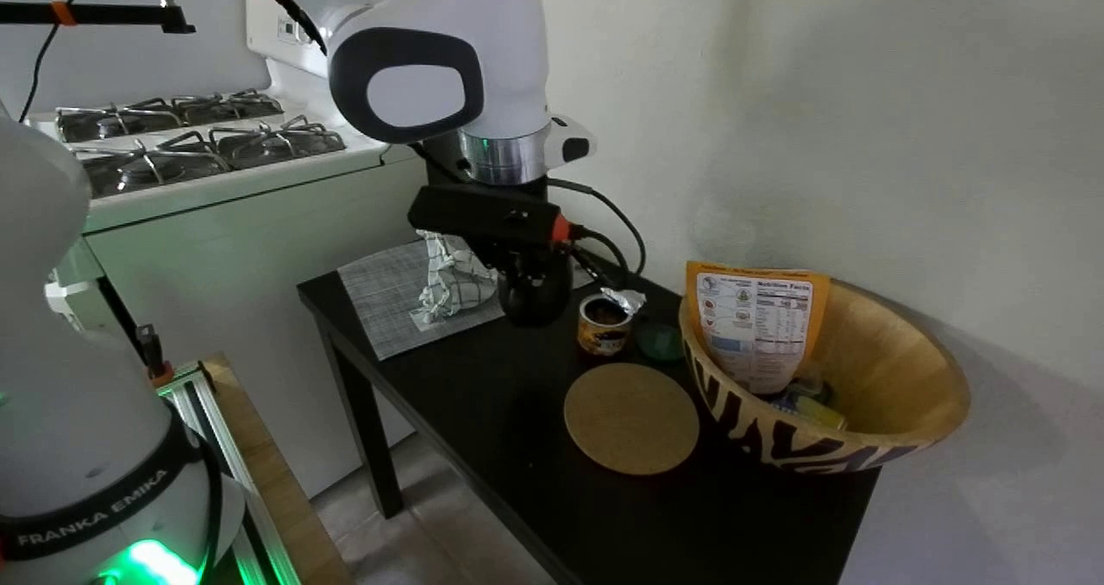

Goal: Put the black cup onto the coaster

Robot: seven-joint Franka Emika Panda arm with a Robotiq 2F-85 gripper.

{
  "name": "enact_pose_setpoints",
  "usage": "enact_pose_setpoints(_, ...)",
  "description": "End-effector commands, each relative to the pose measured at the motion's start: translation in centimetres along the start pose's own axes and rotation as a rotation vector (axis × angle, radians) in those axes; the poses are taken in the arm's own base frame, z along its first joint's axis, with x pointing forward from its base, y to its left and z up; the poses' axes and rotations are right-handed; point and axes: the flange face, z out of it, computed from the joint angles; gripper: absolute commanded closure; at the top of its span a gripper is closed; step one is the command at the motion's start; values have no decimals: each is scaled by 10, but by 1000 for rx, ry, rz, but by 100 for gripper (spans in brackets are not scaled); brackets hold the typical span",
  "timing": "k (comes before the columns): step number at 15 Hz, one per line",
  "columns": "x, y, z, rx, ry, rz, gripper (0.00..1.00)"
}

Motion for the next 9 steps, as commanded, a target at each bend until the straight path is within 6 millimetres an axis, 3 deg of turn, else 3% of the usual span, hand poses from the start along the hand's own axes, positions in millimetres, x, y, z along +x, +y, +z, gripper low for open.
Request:
enact_pose_setpoints(1, -35, 38, -30, -69, 4, 190, 94)
enact_pose_setpoints(5, -58, 62, -35, -131, -25, 415, 94)
enact_pose_setpoints(9, -62, 69, -18, -179, -47, 613, 94)
